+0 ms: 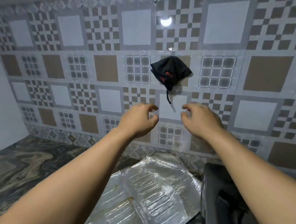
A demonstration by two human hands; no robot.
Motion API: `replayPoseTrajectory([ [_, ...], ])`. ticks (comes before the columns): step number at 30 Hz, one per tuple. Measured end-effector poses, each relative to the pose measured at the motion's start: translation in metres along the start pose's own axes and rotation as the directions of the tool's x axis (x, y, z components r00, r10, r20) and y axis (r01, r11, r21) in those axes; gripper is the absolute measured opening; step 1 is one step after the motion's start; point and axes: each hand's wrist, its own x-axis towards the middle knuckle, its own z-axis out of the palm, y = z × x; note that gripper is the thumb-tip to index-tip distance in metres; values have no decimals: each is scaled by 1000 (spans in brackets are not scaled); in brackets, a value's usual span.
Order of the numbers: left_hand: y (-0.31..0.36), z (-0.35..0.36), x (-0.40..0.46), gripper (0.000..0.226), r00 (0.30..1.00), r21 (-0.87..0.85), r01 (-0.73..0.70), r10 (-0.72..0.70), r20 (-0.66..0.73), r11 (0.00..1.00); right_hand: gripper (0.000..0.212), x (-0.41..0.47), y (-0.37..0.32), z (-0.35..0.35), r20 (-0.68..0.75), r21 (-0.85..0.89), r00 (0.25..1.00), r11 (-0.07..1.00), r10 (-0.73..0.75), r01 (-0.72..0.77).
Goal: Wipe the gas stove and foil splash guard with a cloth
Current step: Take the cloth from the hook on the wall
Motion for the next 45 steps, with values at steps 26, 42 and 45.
replayPoseTrajectory([
  [26,1,-31,193,32,939,-191,-198,130,-318,961,28,161,-23,-19,-452,88,882,978,-130,189],
  [42,40,-50,48,30,970,-384,-214,148,-195,898,32,10,-3,-78,-287,87,950,985,-119,150],
  [45,51,-42,18,31,973,-428,-220,168,-156,876,31,-31,5,-82,-262,85,963,993,-59,84],
])
